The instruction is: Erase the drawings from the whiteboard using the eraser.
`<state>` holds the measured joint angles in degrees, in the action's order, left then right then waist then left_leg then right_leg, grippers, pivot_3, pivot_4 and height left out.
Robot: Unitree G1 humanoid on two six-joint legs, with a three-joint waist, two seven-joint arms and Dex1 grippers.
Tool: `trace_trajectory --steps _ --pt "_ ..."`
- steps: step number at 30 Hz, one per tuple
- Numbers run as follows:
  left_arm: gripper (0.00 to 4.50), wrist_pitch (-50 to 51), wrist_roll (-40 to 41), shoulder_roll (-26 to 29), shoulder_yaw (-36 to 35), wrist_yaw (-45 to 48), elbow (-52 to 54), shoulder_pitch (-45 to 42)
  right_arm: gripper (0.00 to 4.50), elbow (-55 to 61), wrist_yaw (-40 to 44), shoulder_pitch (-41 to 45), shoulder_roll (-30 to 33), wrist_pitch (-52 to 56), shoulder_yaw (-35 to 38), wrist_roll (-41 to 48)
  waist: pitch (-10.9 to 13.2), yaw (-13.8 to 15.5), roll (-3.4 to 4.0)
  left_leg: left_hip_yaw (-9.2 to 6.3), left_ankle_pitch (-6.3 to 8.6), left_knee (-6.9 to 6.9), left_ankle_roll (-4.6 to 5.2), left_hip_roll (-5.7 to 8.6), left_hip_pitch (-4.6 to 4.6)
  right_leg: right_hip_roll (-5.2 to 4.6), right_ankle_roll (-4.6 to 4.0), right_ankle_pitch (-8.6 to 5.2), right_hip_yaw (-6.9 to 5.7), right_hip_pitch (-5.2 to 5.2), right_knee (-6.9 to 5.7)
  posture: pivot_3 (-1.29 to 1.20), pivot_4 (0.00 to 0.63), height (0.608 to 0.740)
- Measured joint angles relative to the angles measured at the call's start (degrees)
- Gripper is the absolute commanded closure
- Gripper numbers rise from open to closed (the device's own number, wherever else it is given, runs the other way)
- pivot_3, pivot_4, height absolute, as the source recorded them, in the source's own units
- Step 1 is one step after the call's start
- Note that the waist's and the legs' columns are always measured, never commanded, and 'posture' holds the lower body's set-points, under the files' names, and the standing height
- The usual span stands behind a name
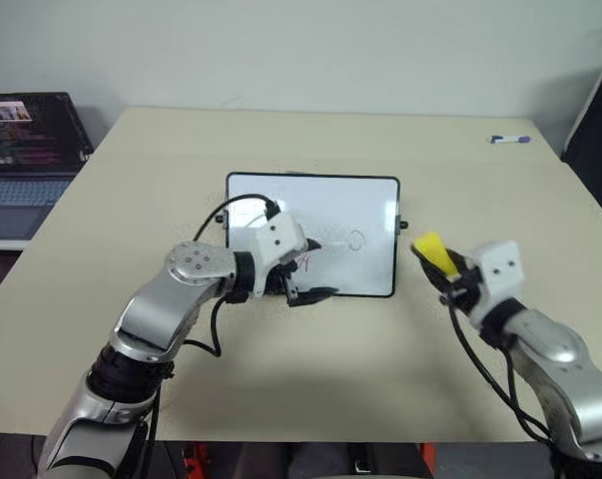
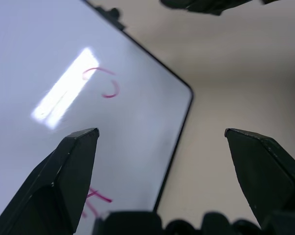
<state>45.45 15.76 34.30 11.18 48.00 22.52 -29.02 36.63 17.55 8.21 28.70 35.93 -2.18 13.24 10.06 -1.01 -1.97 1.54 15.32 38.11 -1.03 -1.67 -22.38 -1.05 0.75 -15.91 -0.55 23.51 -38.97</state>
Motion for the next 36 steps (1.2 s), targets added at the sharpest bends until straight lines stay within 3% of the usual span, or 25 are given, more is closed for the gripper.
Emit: trace_trajectory --steps 6,13,17,23,31,36 --pt "0.00 5.4 0.8 3.4 -1.9 -2.9 3.6 5.1 3.15 -6.4 0.0 8.1 0.1 -3.9 -9.6 -9.2 0.0 0.2 -0.03 -0.04 0.00 -0.06 -0.01 0.01 -0.07 -0.03 -0.32 0.11 -0.04 0.04 0.03 0.00 0.150 0.740" --pt "0.00 8.2 2.3 7.9 -2.8 -3.4 8.6 9.2 3.15 -16.9 0.6 12.0 0.1 -12.2 -14.4 -19.0 0.0 0.6 -0.04 0.00 0.00 -0.03 -0.01 0.02 -0.05 -0.11 -0.34 0.13 -0.02 0.03 0.03 0.00 0.150 0.740" --pt "0.00 8.7 3.1 7.9 -2.1 -3.7 9.9 9.6 3.15 -23.5 1.3 13.4 0.2 -17.0 -17.9 -24.5 0.0 0.6 -0.04 -0.03 0.00 -0.05 -0.01 -0.02 -0.01 -0.11 -0.37 0.12 -0.04 0.03 -0.01 0.00 0.150 0.740" --pt "0.00 8.1 3.1 7.9 -0.2 -3.7 10.9 10.6 3.15 -24.6 6.6 13.7 -0.1 -18.9 -21.9 -27.6 0.0 0.5 -0.07 0.00 0.00 -0.04 -0.01 -0.02 0.19 -0.12 -0.37 0.13 -0.01 -0.13 -0.01 0.00 0.150 0.740" --pt "0.00 7.0 3.1 8.0 0.0 -3.6 10.8 10.7 3.16 -30.1 0.6 18.4 -3.5 -19.1 -18.6 -32.4 -0.1 0.6 -0.16 0.02 -0.14 -0.04 0.00 -0.04 0.51 -0.12 -0.29 0.17 0.02 -0.37 -0.04 0.00 0.150 0.740" --pt "0.00 6.9 3.2 8.0 0.3 -3.7 10.9 10.7 3.16 -27.7 4.8 15.1 -1.4 -18.9 -18.6 -32.8 -0.2 0.9 -0.32 0.05 -0.14 -0.04 0.01 -0.01 0.52 -0.13 -0.32 0.19 0.04 -0.41 -0.01 0.00 0.150 0.740"
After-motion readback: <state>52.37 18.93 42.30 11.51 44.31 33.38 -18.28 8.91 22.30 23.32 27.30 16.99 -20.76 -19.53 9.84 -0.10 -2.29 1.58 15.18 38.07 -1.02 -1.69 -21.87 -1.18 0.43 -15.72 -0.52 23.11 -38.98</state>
